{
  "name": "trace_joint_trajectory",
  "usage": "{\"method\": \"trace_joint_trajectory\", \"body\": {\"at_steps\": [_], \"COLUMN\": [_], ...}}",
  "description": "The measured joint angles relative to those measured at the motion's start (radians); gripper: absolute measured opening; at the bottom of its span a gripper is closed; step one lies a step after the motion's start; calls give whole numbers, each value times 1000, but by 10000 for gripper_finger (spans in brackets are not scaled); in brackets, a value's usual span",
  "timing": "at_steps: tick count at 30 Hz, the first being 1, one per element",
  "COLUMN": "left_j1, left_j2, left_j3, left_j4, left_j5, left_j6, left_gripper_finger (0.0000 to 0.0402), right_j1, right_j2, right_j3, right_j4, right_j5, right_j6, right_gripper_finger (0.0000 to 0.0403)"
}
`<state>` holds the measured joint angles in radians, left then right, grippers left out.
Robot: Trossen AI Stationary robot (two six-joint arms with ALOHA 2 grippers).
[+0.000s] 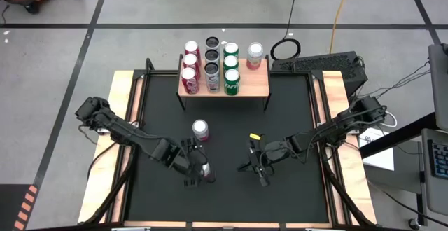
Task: Place canned beverage on shelf
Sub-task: Put the bottom pink soda can aligned with the other pink soda can on the shelf
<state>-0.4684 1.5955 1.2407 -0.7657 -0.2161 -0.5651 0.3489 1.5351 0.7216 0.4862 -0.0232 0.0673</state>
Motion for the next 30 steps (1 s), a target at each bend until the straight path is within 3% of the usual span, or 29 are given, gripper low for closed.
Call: {"method": "trace_joint_trajectory", "body": {"at_steps": [10,21,30], "left_j1": [38,36,37], "left_j2": [16,84,88], "left_j3": [-9,-10,-10], "left_j4": [40,52,49], "left_j5": [105,99,93], "left_j6": [22,3,-35], "left_gripper_finger": [389,387,312], "right_j1": [0,0,0], "right_j2": [-1,-1,-1], "right_j3": [0,0,0], "right_j4": [-4,-5,-5], "right_j5": [-3,-3,-3], "right_j6": [0,0,8], "right_gripper_finger": [0,0,0]}}
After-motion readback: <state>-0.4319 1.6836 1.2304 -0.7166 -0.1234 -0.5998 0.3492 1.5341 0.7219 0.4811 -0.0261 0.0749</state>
